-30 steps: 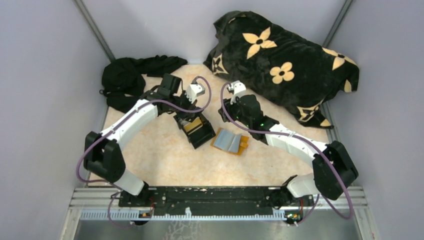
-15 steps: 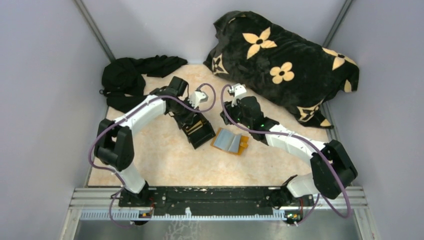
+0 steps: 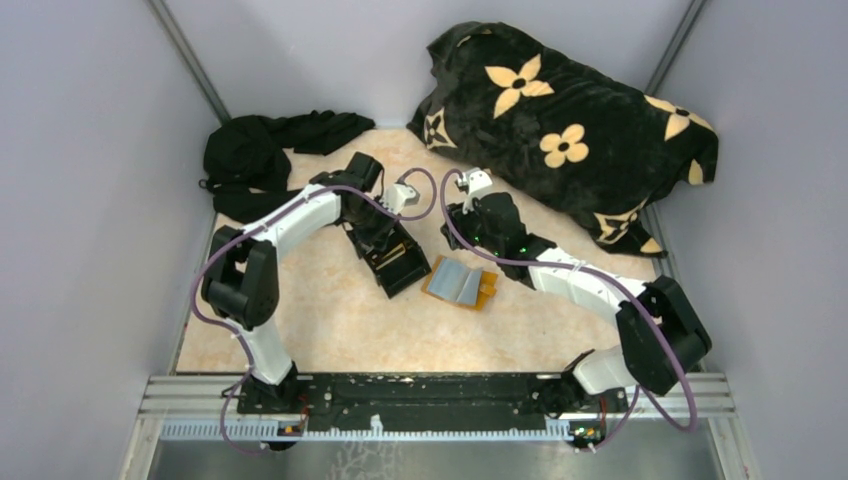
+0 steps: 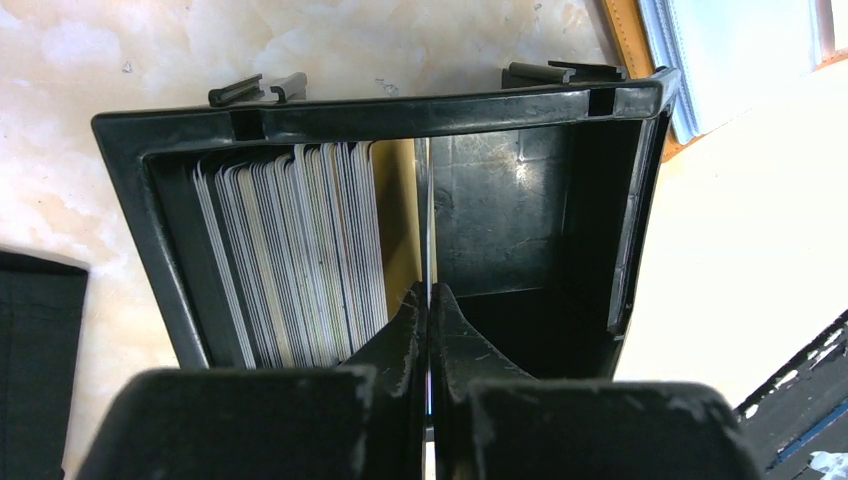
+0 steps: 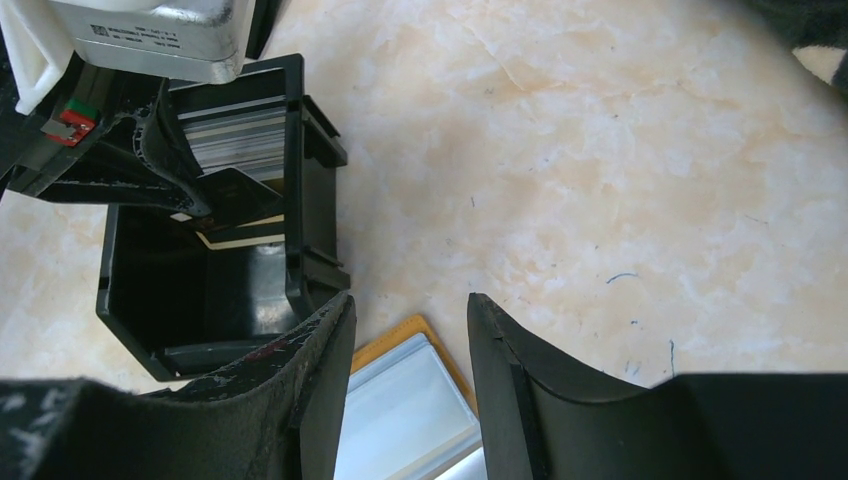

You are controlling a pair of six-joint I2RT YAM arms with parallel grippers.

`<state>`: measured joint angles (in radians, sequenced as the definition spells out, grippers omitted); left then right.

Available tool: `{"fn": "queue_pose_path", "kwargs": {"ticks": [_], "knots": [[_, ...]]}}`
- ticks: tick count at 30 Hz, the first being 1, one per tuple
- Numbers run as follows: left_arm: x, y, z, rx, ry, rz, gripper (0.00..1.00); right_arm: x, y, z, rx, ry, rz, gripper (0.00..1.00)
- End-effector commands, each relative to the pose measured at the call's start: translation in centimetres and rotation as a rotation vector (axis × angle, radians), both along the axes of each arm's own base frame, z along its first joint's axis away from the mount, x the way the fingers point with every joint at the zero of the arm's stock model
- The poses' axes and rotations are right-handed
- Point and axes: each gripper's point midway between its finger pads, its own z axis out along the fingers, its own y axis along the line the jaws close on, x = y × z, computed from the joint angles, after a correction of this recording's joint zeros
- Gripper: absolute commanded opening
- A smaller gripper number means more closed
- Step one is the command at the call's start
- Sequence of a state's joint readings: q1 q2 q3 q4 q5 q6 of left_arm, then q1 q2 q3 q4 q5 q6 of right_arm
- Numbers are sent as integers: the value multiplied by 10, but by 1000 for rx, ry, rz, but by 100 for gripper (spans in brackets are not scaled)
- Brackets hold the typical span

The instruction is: Take the credit cards out of the card holder

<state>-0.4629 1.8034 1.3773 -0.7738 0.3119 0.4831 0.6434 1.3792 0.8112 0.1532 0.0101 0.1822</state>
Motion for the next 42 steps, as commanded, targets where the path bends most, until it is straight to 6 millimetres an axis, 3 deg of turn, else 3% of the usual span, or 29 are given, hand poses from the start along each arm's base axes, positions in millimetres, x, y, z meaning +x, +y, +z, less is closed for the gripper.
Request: {"fn": "queue_pose_path", "kwargs": {"ticks": [1, 11, 12, 20, 23, 25, 27, 30, 31, 32, 33, 35, 37, 40, 42], "knots": [[-4, -4, -1, 8, 29, -6, 3, 10, 2, 9, 23, -48, -2, 46], [5, -1, 2, 34, -41, 37, 21, 10, 4, 6, 25, -42, 1, 46], [5, 0, 2, 37, -43, 37, 29, 10, 4, 6, 25, -42, 3, 46], [15, 2, 14, 44, -119, 60, 30, 9, 5, 6, 36, -36, 2, 46], [30, 2, 45, 13, -257, 120, 29, 12, -3, 8, 46, -33, -57, 50], [49, 0, 81, -68, -410, 224, 31, 15, -12, 11, 88, -16, -115, 63], [56, -4, 119, -198, -538, 299, 34, 18, -24, 12, 135, 5, -160, 66], [50, -13, 166, -498, -619, 469, 62, 15, -37, 1, 171, 68, -178, 66], [42, -17, 178, -623, -597, 527, 86, 11, -39, -4, 171, 91, -176, 66], [32, -21, 182, -718, -573, 554, 98, 7, -42, -11, 160, 110, -173, 65], [26, -23, 182, -805, -543, 597, 99, 3, -44, -18, 144, 122, -167, 61], [11, -38, 174, -885, -489, 518, 99, -9, -45, -30, 131, 157, -150, 46], [6, -54, 165, -848, -437, 462, 99, -22, -41, -38, 111, 172, -126, 36], [2, -69, 154, -787, -433, 438, 99, -44, -28, -39, 43, 145, -95, 25], [-2, -80, 153, -811, -426, 426, 95, -58, -15, -38, 20, 130, -65, 10]]}}
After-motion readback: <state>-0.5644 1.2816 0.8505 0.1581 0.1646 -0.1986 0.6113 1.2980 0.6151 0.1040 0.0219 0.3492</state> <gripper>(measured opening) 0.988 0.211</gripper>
